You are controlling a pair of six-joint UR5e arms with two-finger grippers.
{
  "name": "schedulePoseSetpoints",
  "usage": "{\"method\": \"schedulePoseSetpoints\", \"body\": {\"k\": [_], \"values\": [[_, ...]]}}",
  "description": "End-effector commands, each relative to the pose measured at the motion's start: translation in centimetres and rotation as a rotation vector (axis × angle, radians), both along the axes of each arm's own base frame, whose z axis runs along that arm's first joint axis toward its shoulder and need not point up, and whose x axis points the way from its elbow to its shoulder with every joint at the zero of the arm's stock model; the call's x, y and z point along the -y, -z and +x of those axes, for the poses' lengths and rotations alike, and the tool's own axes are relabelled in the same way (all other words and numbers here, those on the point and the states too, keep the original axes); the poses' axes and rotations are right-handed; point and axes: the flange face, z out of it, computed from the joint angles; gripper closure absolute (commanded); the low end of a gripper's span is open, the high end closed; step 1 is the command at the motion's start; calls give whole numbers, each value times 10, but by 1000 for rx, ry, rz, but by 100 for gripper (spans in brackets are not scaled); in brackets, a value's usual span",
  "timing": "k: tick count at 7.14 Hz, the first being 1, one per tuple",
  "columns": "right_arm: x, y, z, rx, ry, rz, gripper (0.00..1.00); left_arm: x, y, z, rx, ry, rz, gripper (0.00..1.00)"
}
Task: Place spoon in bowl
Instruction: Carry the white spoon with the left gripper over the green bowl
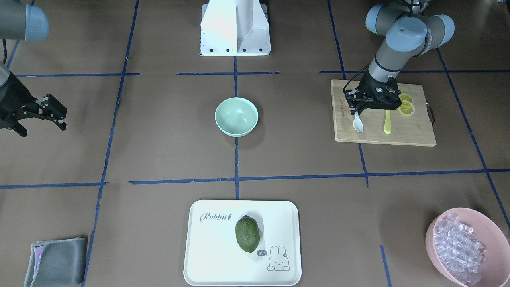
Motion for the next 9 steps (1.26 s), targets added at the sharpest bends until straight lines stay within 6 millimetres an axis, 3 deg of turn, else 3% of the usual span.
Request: {"method": "schedulePoseSetpoints", "body": {"k": [1,2,3,4,5,6,7,8,9], "values": [[0,0,0,1,-1,0,0,-25,68,-27,45,-23,-52,99],[0,0,0,1,1,-1,0,-19,102,-20,37,-21,-47,99],[-1,-3,2,-2,1,-3,0,-4,143,3,11,-18,-35,99],[-2,-7,6,-3,-3,-8,0,5,180,35,-15,-15,-48,99],[-3,-15,17,-3,4,-11,0,1,208,77,-49,-1,-98,100],[-4,-27,34,3,21,-16,0,5,247,108,-85,15,-126,100],[0,-41,52,9,36,-16,0,5,277,156,-86,2,-150,100],[5,-55,68,9,50,-14,0,13,307,190,-85,-5,-157,100],[8,-64,77,15,55,-18,0,11,317,220,-62,-26,-166,100]]}}
